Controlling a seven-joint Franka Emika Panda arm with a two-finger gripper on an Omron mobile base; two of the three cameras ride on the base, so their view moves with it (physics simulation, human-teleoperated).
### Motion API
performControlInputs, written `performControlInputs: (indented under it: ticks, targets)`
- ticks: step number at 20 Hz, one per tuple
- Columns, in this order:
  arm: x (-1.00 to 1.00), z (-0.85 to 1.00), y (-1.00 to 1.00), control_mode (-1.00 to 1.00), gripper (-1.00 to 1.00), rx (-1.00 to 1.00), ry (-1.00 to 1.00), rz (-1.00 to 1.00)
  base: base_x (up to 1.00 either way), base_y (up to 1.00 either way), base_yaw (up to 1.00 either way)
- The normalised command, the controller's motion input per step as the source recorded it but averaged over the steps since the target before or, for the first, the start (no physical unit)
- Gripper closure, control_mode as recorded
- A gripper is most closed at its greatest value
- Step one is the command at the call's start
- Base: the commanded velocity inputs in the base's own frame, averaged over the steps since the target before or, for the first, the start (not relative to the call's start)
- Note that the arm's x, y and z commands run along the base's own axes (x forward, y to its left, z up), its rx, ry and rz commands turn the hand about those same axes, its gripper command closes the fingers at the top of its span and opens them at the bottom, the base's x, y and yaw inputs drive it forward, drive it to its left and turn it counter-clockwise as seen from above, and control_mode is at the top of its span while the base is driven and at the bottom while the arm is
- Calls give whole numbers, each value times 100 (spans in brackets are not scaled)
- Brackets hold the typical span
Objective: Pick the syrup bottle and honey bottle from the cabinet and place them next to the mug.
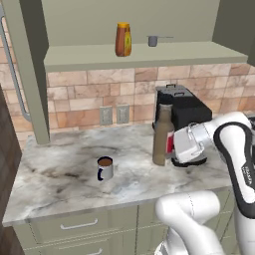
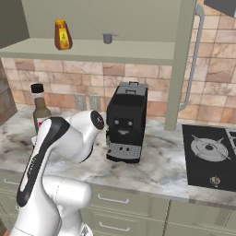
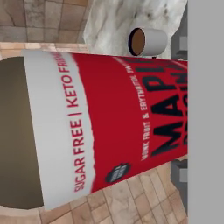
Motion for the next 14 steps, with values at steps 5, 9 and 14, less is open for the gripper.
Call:
performControlInputs:
  ticks: [5,9,14]
  targets:
    - [41,-5,6,-100,100,0,-3,9,0,0,0]
    - [49,0,0,-100,100,-1,0,6,0,0,0]
    - [33,0,0,-100,100,-3,0,1,0,0,0]
